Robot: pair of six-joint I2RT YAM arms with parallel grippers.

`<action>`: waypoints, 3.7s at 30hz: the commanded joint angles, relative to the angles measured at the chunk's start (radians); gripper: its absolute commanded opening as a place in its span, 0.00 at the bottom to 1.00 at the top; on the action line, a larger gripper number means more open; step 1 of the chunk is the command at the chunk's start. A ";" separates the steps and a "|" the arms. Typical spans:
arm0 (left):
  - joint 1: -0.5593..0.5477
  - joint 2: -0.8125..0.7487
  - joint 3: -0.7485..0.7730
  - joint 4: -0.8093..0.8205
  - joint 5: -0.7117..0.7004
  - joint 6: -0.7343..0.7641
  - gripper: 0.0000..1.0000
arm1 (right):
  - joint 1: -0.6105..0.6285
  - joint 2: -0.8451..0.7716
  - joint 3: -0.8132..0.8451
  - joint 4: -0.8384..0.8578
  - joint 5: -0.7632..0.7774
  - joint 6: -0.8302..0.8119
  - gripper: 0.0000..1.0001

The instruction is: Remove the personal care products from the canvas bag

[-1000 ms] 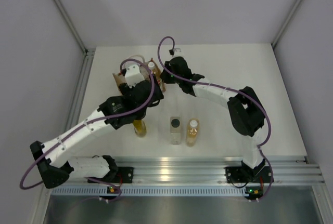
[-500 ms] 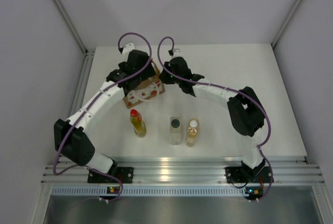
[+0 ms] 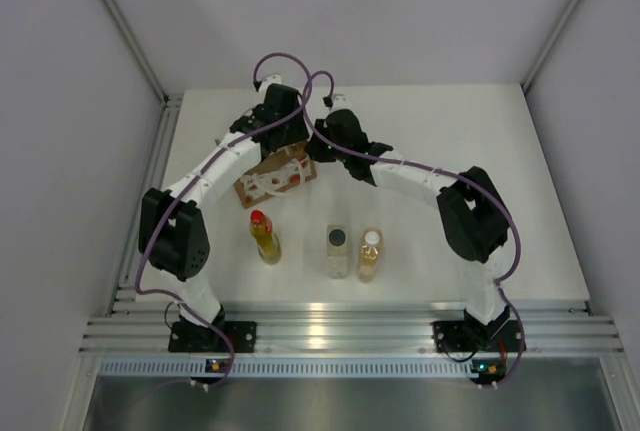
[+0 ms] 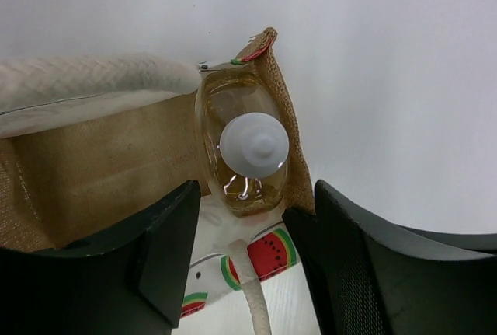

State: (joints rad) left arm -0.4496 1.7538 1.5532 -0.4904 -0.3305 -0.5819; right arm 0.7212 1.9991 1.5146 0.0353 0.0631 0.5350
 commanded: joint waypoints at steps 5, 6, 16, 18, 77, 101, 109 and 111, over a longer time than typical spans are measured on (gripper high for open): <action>0.008 0.026 0.030 0.041 -0.033 0.017 0.63 | 0.023 -0.006 0.022 -0.003 -0.031 -0.006 0.04; 0.009 0.033 0.033 0.041 -0.031 0.022 0.63 | 0.023 -0.006 0.022 -0.003 -0.032 -0.007 0.03; 0.012 0.107 0.076 0.038 -0.058 0.071 0.60 | 0.023 -0.003 0.024 -0.003 -0.034 -0.007 0.03; 0.011 0.115 0.081 0.033 -0.073 0.076 0.60 | 0.023 -0.002 0.024 -0.003 -0.034 -0.009 0.04; 0.051 -0.054 0.335 -0.169 0.033 0.123 0.00 | 0.029 -0.011 0.030 -0.017 0.136 0.230 0.01; 0.051 -0.559 0.325 -0.324 0.301 0.143 0.00 | 0.029 0.046 0.122 -0.018 0.087 0.249 0.30; 0.049 -0.654 0.197 -0.321 0.508 0.125 0.00 | 0.029 0.021 0.145 -0.020 0.073 0.249 0.45; 0.049 -0.665 0.183 -0.321 0.512 0.126 0.00 | 0.027 0.009 0.148 -0.018 0.070 0.249 0.54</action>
State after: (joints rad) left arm -0.4011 1.1339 1.7309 -0.9718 0.0883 -0.4267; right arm 0.7322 2.0399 1.6123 0.0071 0.1444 0.7803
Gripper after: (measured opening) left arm 0.595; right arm 0.500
